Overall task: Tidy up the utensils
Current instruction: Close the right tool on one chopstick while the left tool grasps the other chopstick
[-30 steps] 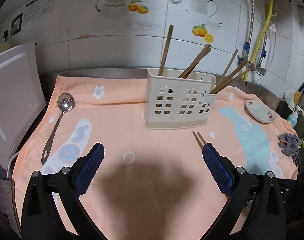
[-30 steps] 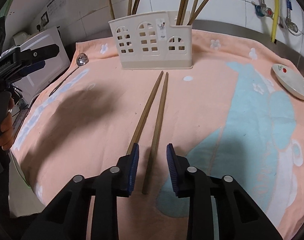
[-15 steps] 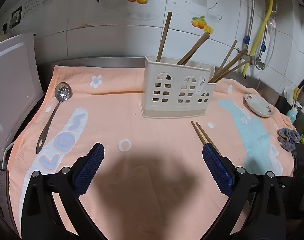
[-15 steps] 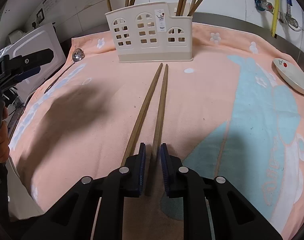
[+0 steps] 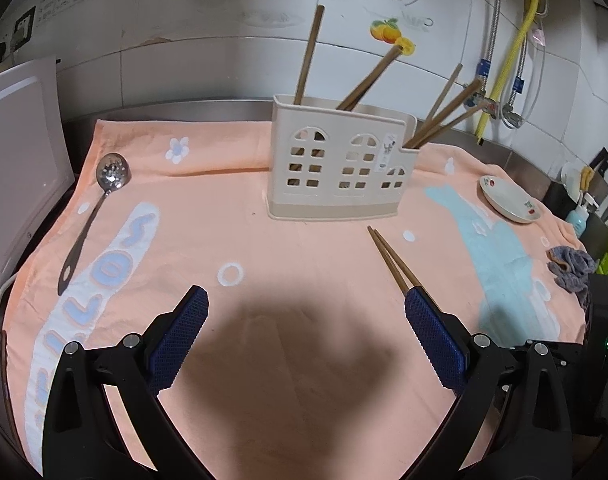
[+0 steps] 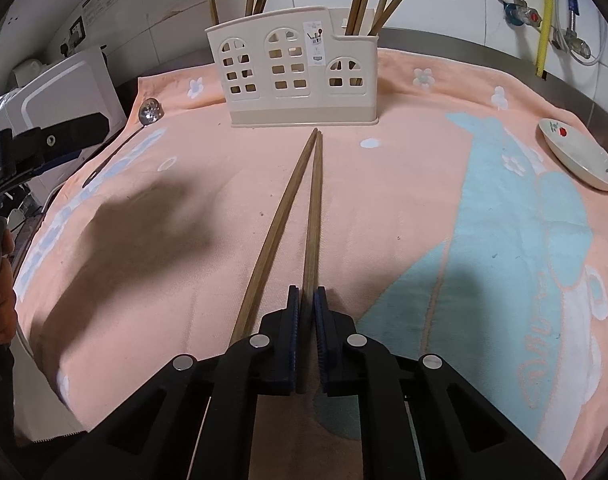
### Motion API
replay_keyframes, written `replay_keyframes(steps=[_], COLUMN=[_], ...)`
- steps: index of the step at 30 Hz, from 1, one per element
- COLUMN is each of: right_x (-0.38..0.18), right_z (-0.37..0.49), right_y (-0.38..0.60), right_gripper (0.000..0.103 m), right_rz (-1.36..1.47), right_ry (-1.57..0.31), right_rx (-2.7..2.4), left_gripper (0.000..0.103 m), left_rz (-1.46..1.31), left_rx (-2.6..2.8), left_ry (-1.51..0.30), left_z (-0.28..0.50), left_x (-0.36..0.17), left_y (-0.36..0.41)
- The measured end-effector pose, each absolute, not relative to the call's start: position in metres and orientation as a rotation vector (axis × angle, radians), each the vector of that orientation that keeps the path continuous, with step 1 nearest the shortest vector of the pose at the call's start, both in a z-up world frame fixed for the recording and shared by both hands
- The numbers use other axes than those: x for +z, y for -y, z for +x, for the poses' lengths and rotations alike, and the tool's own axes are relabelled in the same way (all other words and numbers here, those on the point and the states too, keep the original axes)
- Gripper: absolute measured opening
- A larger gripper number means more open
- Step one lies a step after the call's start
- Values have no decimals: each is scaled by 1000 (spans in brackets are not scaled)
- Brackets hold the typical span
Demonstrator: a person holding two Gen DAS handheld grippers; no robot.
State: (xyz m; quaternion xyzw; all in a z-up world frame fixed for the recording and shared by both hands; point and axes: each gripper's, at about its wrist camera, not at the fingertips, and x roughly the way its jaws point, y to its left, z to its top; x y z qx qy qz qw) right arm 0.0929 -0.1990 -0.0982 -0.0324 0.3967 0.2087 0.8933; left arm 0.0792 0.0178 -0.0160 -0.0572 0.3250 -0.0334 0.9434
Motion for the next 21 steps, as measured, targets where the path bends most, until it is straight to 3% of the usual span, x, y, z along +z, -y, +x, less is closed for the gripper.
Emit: replay_keyframes(steps=[15, 21], right_x=[-68, -53], right_z=[86, 80], right_y=[223, 236], right_gripper=[7, 7], right_rz=[-40, -37], right_ry=[-722, -665], right_rx=[418, 405], left_gripper=[96, 72], left_rz=[-112, -127], left_rx=[-190, -283], left_ry=[-743, -800], left_z=[76, 80], left_x=[-41, -57], left_y=[24, 51])
